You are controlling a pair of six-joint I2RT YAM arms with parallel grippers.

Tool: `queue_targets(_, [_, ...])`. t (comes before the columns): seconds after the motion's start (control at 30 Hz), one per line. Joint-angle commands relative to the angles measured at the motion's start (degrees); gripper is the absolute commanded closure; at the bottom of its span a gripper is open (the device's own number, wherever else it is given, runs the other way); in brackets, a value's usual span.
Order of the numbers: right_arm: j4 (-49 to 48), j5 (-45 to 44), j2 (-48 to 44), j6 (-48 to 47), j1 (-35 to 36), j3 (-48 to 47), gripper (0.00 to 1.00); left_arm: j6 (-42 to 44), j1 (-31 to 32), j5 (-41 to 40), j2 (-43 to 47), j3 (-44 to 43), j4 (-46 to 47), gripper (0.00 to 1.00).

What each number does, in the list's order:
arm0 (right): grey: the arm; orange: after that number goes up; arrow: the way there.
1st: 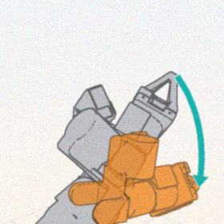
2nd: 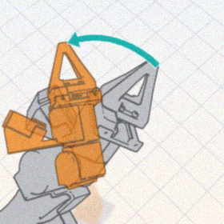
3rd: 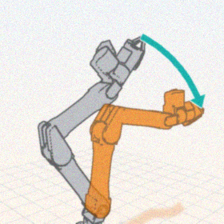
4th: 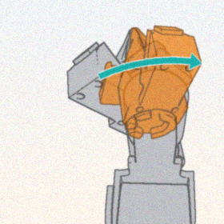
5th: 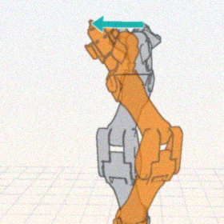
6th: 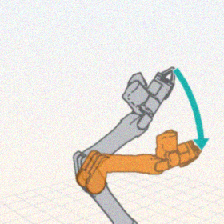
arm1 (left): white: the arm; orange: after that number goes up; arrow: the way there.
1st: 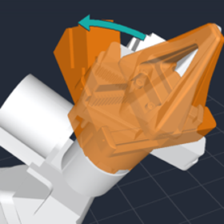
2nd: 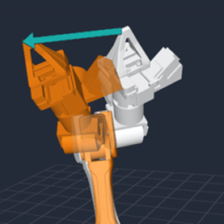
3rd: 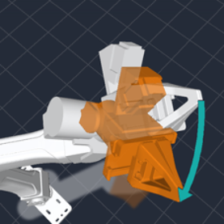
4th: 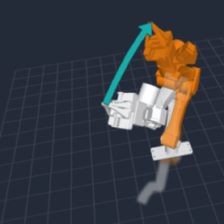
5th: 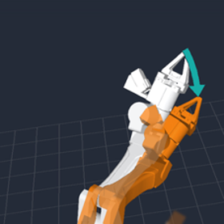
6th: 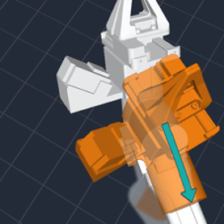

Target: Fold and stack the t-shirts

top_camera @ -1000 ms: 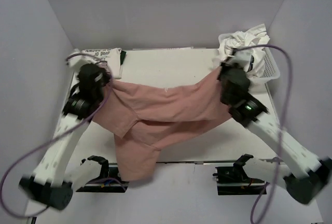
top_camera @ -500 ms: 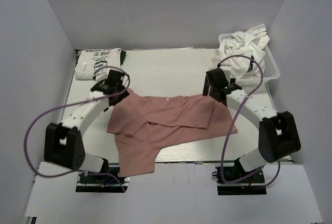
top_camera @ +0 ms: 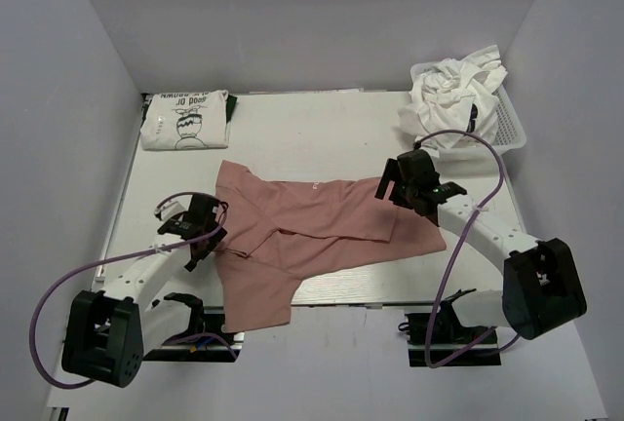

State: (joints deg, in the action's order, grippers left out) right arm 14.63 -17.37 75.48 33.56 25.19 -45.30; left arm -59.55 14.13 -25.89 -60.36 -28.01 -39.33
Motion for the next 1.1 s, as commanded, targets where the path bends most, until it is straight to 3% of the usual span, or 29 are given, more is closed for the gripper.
queue_targets(0.0, [-2.33,1.72,-1.83,1.16,0.04,1.00,0.10,-3.20,-1.12,-2.24,-1.68,-0.38,3.56,0.13])
queue_targets(0.17, [-2.15,2.42,-1.22,1.51,0.21,2.14,0.10,-3.20,-2.27,-1.10,-4.59,-0.38,6.45,0.21])
queue_targets(0.3, [-1.54,3.39,-0.86,1.86,0.30,2.49,0.10,-3.20,-3.49,1.54,-6.70,1.99,11.54,0.41])
queue_targets(0.4, [-0.84,3.21,-1.56,2.21,0.21,3.55,0.10,-3.20,-3.50,2.86,-8.81,1.99,12.87,0.67])
queue_targets(0.43, [-0.14,3.30,-2.18,2.38,0.30,3.90,0.10,-2.51,-3.50,3.47,-9.33,1.99,12.88,0.89])
queue_targets(0.47, [0.22,4.96,-2.44,2.56,0.30,3.99,0.10,-2.50,-3.50,4.00,-10.12,1.99,12.88,1.00])
queue_targets(0.67, [1.27,10.94,-4.38,1.07,1.00,7.50,0.10,0.30,-3.50,6.64,-5.75,-0.72,11.03,1.00])
queue_targets(0.9, [-0.48,15.16,-3.24,1.77,1.62,11.72,0.15,2.59,-3.50,7.17,11.39,0.41,9.10,1.00])
queue_targets(1.03, [-2.41,16.75,-1.57,2.12,1.79,12.60,0.32,3.12,-3.50,7.17,16.67,-0.11,7.78,1.00])
queue_targets(1.07, [-3.29,16.75,-1.39,2.12,1.97,12.78,0.43,3.91,-3.50,7.17,16.68,-0.12,7.78,1.00])
